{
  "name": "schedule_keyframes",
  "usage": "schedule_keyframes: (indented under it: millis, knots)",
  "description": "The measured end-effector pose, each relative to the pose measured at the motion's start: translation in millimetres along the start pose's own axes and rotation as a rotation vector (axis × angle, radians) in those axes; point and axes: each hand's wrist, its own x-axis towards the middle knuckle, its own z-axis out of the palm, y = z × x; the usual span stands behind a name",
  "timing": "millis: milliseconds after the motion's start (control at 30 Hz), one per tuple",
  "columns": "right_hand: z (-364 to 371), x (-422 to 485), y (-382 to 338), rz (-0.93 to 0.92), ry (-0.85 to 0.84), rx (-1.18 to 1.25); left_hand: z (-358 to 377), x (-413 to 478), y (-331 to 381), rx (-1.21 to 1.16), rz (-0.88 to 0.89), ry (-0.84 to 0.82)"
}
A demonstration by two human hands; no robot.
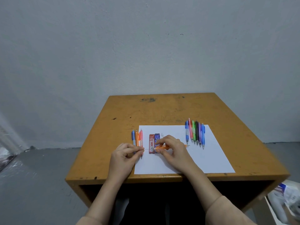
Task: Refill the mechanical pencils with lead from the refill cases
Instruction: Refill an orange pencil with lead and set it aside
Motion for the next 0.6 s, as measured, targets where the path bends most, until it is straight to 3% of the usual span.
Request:
schedule_keyframes:
  millis: [367,600]
  knots:
    - [-3,-3,-4,-0.036,0.036,-0.015,8,7,14,0.085,0.116,0.033]
    - [-4,-4,-5,0.010,0.129,0.043,25,2,33,-0.076,-0.084,-0.007]
